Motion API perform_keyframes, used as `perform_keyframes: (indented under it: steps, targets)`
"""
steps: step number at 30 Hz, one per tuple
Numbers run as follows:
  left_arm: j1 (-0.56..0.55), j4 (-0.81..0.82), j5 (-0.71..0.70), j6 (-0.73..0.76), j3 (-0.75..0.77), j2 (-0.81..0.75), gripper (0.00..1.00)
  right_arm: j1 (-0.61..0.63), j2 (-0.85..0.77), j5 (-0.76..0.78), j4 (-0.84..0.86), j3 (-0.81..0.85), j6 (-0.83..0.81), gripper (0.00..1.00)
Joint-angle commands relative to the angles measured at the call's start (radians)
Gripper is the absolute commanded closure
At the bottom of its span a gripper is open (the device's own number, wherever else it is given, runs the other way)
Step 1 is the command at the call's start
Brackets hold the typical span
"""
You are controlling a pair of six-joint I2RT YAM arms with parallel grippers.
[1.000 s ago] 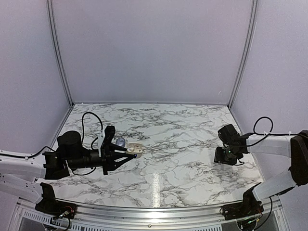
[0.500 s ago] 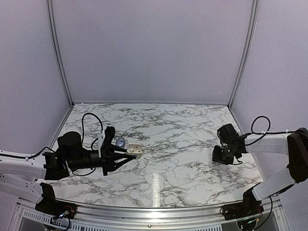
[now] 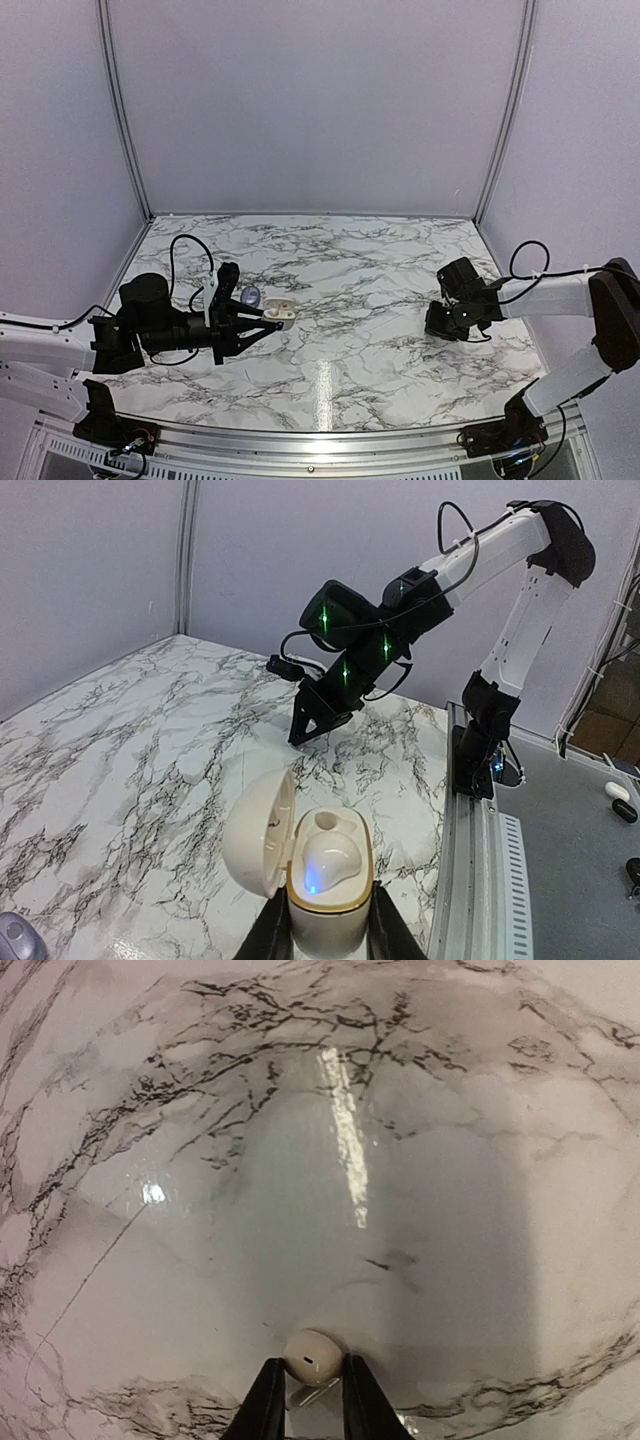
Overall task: Insert the wireless bluetooth earbuds into the charging case
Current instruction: Move the right earbud to the center of the board.
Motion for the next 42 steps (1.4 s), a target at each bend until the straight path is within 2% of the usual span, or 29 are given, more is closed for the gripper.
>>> perform_keyframes:
  steps: [1, 15, 18, 28, 34, 42]
  targets:
    - [0.01, 0.044, -0.003, -0.003, -0.017, -0.032, 1.0, 0.068, 0.076, -0.032, 0.008, 0.004, 0.062, 0.81]
    - [0.016, 0.045, -0.005, -0.006, -0.028, -0.042, 1.0, 0.291, 0.221, -0.071, 0.048, 0.132, 0.166, 0.83]
    - [0.017, 0.044, -0.002, -0.009, -0.032, -0.047, 1.0, 0.292, 0.201, -0.068, 0.043, 0.142, 0.142, 0.77]
    - [0.021, 0.044, 0.003, -0.006, -0.027, -0.042, 1.0, 0.285, 0.061, 0.047, 0.005, 0.153, -0.091, 0.67]
    - [0.021, 0.044, 0.003, -0.006, -0.023, -0.04, 1.0, 0.247, -0.017, -0.019, 0.161, 0.054, -0.17, 0.67]
    - [0.022, 0.045, 0.001, -0.005, -0.02, -0.033, 1.0, 0.233, 0.021, -0.067, 0.245, 0.032, -0.149, 0.69]
